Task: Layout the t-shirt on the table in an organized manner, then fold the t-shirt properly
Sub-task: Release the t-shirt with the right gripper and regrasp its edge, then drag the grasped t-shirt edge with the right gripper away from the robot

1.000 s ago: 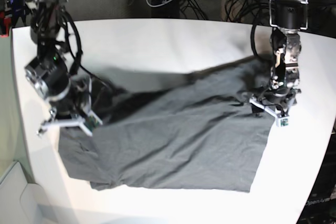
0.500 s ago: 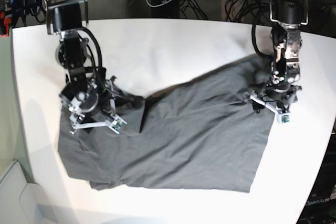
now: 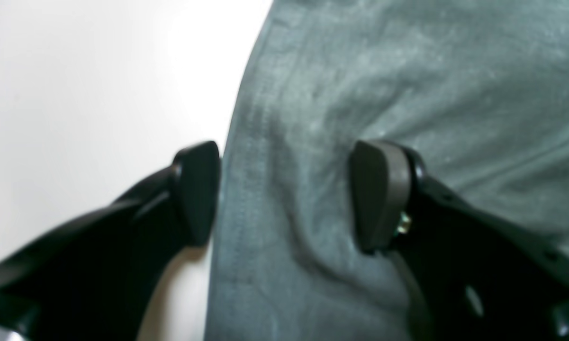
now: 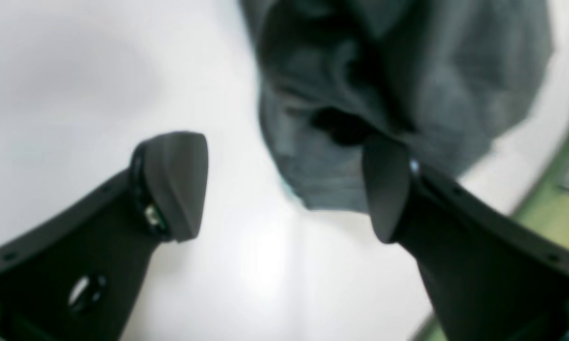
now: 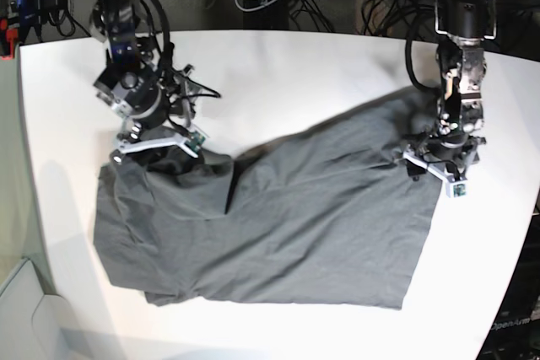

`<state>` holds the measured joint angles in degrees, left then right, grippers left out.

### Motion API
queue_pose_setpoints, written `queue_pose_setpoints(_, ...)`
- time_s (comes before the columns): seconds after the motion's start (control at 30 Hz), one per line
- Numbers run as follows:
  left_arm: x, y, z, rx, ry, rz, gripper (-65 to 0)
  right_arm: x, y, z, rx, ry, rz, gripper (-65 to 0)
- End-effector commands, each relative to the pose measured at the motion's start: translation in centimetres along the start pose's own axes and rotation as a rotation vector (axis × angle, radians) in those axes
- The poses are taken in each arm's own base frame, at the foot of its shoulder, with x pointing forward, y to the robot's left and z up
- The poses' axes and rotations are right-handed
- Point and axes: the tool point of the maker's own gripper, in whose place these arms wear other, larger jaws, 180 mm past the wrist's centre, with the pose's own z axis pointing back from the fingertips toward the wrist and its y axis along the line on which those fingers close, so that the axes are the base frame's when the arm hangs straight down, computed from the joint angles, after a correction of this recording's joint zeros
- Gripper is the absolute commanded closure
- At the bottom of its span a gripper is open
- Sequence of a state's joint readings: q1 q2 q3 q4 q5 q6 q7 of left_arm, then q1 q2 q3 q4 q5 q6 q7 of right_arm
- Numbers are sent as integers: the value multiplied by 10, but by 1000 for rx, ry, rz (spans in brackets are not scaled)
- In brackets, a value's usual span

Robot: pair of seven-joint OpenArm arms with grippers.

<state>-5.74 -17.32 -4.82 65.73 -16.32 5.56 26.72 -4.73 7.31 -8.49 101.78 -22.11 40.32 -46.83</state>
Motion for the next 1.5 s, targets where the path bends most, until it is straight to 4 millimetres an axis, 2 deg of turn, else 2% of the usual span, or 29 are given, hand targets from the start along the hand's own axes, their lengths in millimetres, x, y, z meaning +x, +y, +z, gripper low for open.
queue_pose_setpoints(0.0, -17, 10, 1, 30, 79, -20, -423, 12, -13, 0, -28, -34, -4, -507)
queue_pose_setpoints(0.13, -17, 10, 1, 30, 79, -20, -423, 14, -16, -19, 1, -12, -28, -507)
queue_pose_setpoints(0.23, -16, 11, 1, 31, 79, -21, -423, 8, -29, -29, -4, 12, -71, -507)
queue_pose_setpoints(0.4, -17, 12, 1, 34, 79, -25, -423, -1, -38, -41, 6, 46, -126, -506)
queue_pose_setpoints(0.53, -17, 12, 1, 34, 79, -25, -423, -2, -32, -46, 26, 22, -133, -490)
queue_pose_setpoints(0.63, -17, 12, 1, 34, 79, -25, -423, -2, -19, -47, 46, -14, -135, -398)
queue_pose_setpoints(0.73, -17, 12, 1, 34, 79, -25, -423, -4, -15, -47, 52, -24, -131, -228)
queue_pose_setpoints(0.83, -17, 12, 1, 34, 79, -26, -423, -18, -25, -46, 33, 10, -104, -43)
queue_pose_setpoints(0.87, -17, 12, 1, 34, 79, -26, -423, -21, -29, -45, 23, 16, -96, 0)
queue_pose_setpoints(0.93, -17, 12, 1, 34, 79, -26, -423, -35, -43, -42, -8, 49, -64, 0)
queue_pose_setpoints(1.1, -17, 12, 1, 34, 79, -26, -423, -44, -92, -32, -111, 83, -3, 0)
queue_pose_setpoints(1.23, -17, 12, 1, 34, 79, -25, -423, -28, -140, -21, -204, 56, 16, 0)
queue_pose_setpoints(1.37, -27, 14, 3, 36, 96, -30, -423, 6, -188, -5, -299, -9, 16, 0)
queue_pose_setpoints(1.47, -27, 12, 8, 29, 86, -38, -423, 35, -215, 6, -352, -64, 12, 0)
